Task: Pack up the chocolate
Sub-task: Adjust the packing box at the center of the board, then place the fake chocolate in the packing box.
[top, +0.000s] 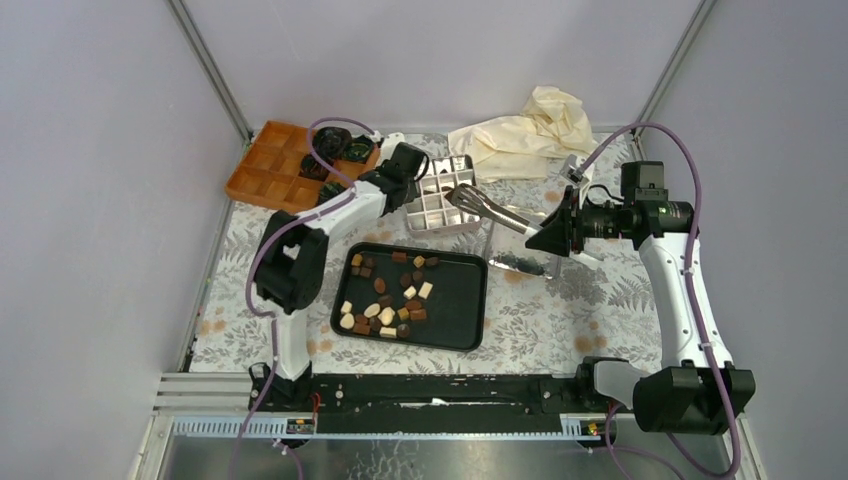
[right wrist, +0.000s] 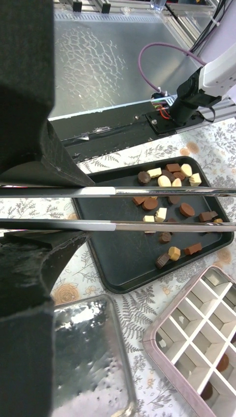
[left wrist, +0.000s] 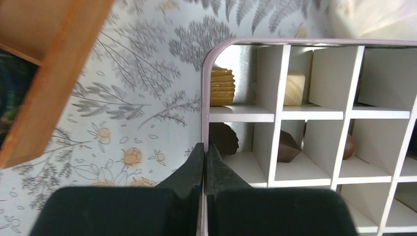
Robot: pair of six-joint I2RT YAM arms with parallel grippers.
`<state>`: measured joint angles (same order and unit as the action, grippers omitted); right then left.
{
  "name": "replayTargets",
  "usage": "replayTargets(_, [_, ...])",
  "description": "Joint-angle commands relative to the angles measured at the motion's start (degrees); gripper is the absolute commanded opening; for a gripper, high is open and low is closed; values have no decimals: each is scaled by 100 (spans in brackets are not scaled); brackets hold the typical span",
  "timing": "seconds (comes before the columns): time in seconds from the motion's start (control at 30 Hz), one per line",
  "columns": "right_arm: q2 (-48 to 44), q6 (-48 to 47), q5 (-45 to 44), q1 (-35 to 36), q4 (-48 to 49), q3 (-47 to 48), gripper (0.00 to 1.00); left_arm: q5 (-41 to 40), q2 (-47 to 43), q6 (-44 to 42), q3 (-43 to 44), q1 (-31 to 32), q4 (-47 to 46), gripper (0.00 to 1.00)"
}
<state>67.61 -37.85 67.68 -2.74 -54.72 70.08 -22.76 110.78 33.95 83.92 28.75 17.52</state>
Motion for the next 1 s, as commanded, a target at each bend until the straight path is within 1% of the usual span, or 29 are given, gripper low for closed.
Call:
replayTargets(0.0, [-116,169,-68,-42,322,-83,0,423,466,3,857,43,563,0])
replayTargets(0.1, [-126,233,-135,-51,421,-179,0,372,775,-59,1133,30,612,0])
replayTargets(0.3, [-46,237,-324,-51,591,-362,0,561,1165,-117,1467,-8,734,0])
replayTargets(0.4, [68,226,-537,-51,741,-469,0,670,1200,-89,1446,-33,767,17])
replayTargets(0.43, [118,228,-622,-51,797,-491,0,705,1189,-79,1431,-43,777,24])
replayTargets(0.47, [181,235,-678,-51,839,-503,0,729,1159,-63,1417,-51,779,28])
replayTargets(0.6, [510,250,-807,-51,878,-379,0,746,933,-13,1364,-110,780,38])
replayTargets(0.73, [887,289,-954,-26,951,-224,0,763,418,-88,1256,-171,754,47])
replayTargets(0.8, [1073,321,-1228,60,1047,-148,0,833,-105,-232,927,-206,537,52])
replayTargets(0.83, [1179,324,-1355,127,1101,-107,0,864,-441,-292,515,-225,329,54])
replayTargets(0.9, [1369,317,-1637,326,1164,2,0,965,-1262,-391,-296,-254,-252,60])
replayTargets(0.97, [1534,308,-1910,618,1233,103,0,1091,-2163,-495,-1288,-270,-947,72])
